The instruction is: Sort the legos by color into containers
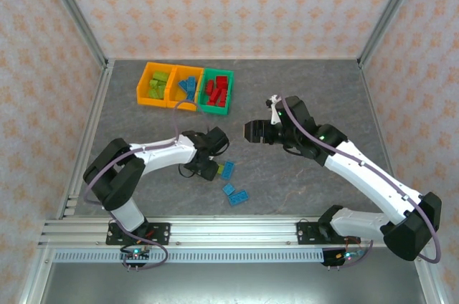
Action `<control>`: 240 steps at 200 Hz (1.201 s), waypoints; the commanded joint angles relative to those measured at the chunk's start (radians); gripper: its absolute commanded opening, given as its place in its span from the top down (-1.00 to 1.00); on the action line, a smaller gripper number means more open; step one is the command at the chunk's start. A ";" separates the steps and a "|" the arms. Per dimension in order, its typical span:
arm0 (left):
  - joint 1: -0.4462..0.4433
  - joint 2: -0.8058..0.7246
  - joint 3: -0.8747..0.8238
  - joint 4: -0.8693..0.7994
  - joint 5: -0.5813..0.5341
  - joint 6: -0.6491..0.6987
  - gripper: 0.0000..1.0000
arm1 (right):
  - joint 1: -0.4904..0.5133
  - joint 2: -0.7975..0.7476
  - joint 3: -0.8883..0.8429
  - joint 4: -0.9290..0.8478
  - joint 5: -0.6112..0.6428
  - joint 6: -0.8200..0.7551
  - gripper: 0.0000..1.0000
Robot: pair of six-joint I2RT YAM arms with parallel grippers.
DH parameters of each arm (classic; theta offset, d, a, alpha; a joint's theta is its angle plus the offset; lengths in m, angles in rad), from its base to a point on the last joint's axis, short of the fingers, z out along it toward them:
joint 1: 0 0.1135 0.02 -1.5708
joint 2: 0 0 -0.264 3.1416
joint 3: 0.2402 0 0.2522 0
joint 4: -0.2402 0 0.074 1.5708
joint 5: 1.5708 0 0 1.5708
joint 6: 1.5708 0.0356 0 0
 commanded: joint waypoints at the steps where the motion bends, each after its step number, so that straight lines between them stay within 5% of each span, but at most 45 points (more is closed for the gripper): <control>1: 0.020 0.020 0.010 0.035 0.035 -0.008 0.03 | 0.006 -0.011 -0.002 0.006 0.003 0.023 -0.55; 42: 0.038 0.012 -0.026 0.066 0.050 -0.021 0.43 | 0.004 0.027 0.002 -0.016 -0.076 0.003 -0.56; 73: 0.072 -0.115 -0.035 0.078 0.020 -0.034 0.45 | 0.006 0.100 0.023 -0.058 -0.207 -0.018 -0.55; 122: 0.333 -0.210 0.151 0.041 0.038 0.037 0.43 | 0.012 0.121 0.012 0.050 -0.229 0.031 -0.56; 180: 0.681 0.126 0.617 0.009 0.075 0.043 0.42 | 0.012 0.144 0.007 0.078 -0.182 0.054 -0.56; 240: 0.770 0.452 1.019 -0.169 0.078 0.076 0.18 | 0.012 0.121 0.004 0.069 -0.165 0.064 -0.56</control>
